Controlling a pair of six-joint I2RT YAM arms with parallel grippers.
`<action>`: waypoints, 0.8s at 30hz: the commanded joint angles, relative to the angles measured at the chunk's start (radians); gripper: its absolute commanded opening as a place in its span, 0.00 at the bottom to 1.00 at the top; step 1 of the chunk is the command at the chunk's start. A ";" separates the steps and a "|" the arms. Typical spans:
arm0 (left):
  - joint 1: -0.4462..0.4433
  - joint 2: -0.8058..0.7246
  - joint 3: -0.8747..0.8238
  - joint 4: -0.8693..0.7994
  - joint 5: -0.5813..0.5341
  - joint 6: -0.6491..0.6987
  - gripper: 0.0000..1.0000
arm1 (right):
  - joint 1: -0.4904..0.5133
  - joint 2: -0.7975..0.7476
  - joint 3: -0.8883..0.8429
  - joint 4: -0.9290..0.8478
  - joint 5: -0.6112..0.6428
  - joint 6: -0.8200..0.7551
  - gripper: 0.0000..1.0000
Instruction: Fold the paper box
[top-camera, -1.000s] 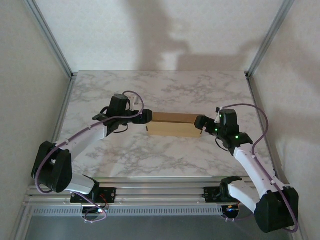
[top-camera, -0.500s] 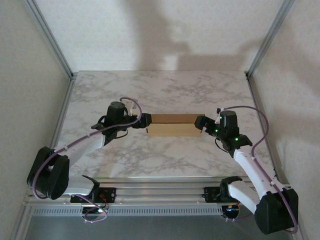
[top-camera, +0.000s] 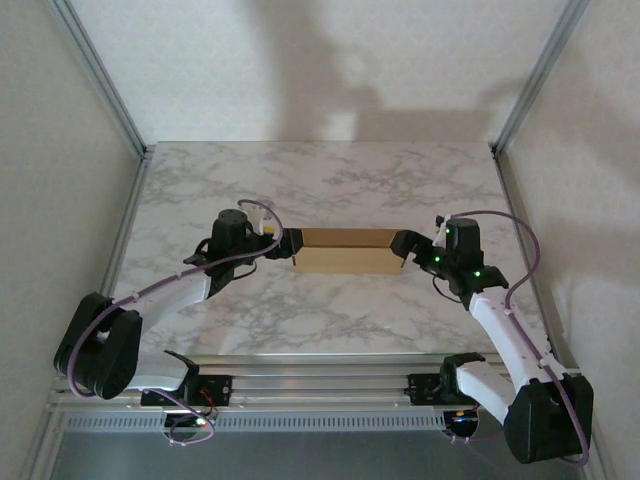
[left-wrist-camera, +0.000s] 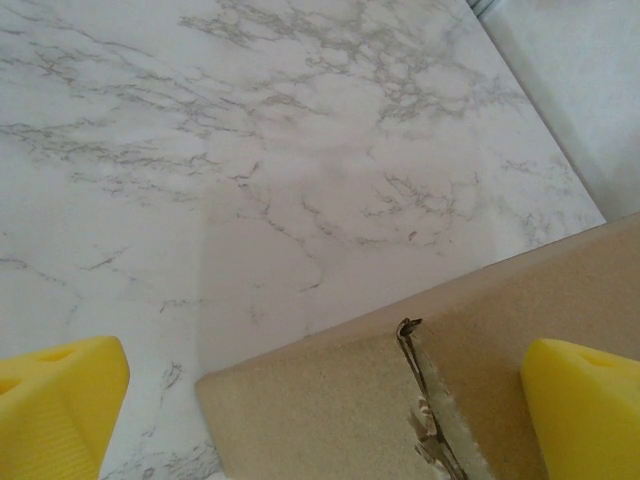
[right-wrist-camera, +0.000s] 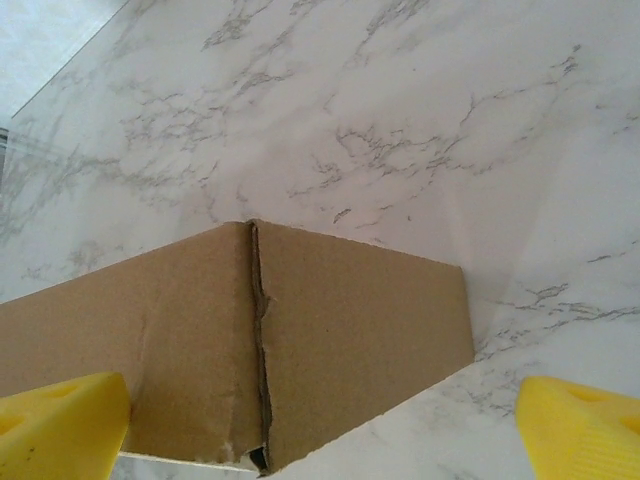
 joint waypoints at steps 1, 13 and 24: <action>0.004 -0.015 0.041 -0.161 -0.003 0.011 0.99 | -0.020 0.006 0.079 -0.076 -0.067 -0.038 0.99; 0.027 -0.077 0.278 -0.350 0.063 -0.005 0.99 | -0.098 0.034 0.304 -0.222 -0.305 -0.125 0.95; 0.019 0.003 0.365 -0.361 0.404 -0.080 0.99 | -0.100 0.202 0.426 -0.287 -0.584 -0.163 0.99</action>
